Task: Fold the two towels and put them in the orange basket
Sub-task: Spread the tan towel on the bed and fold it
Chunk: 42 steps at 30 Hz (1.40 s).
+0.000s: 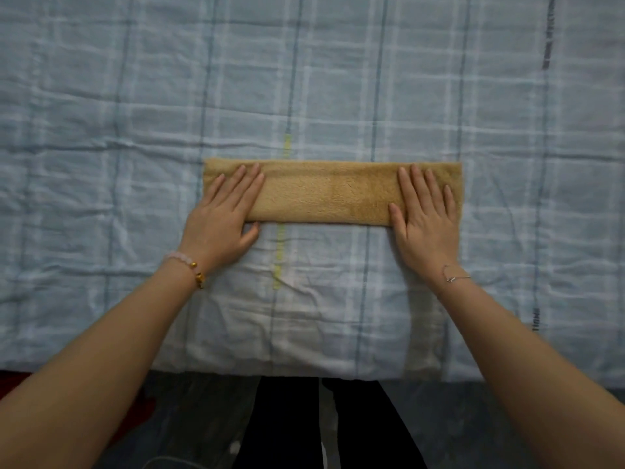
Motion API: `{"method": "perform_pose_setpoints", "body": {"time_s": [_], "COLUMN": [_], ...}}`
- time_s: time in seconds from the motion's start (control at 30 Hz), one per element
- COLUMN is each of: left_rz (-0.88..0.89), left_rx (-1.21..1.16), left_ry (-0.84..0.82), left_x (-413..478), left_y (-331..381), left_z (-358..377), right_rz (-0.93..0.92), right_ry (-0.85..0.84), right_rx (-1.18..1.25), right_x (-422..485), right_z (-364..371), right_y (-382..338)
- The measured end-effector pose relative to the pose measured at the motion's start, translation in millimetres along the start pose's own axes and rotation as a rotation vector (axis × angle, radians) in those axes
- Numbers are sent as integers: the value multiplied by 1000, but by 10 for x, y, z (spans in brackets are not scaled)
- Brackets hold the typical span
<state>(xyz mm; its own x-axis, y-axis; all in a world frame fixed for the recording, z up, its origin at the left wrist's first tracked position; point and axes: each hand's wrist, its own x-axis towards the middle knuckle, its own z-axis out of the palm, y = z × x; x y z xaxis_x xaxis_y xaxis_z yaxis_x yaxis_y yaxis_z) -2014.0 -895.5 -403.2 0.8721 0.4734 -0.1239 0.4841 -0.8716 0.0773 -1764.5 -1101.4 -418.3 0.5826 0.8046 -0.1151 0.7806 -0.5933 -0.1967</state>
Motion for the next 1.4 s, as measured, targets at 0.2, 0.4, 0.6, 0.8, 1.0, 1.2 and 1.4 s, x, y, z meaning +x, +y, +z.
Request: {"method": "perform_pose_setpoints", "body": {"time_s": [0.2, 0.4, 0.6, 0.8, 1.0, 1.2, 1.4], "left_rz": [-98, -654, -1156, -1383, -1306, -1218, -1009], "left_rx": [-71, -504, -1021, -1817, -2159, -2091, -1709], "left_ry": [82, 296, 332, 468, 449, 439, 564], "left_x": [13, -232, -138, 43, 140, 220, 287], "left_y": [75, 321, 614, 607, 697, 874, 1053], "left_z": [-90, -122, -180, -199, -226, -297, -454], "right_rz": [-38, -208, -307, -178, -169, -139, 4], "right_ry": [134, 265, 110, -7, -15, -50, -116], "right_rx": [118, 183, 196, 146, 147, 186, 768], "right_x": [-25, -189, -186, -171, -147, -150, -111], "right_z": [-130, -182, 1, 208, 212, 184, -209], "right_y": [-67, -451, -1074, -1247, -1245, -1269, -1179]}}
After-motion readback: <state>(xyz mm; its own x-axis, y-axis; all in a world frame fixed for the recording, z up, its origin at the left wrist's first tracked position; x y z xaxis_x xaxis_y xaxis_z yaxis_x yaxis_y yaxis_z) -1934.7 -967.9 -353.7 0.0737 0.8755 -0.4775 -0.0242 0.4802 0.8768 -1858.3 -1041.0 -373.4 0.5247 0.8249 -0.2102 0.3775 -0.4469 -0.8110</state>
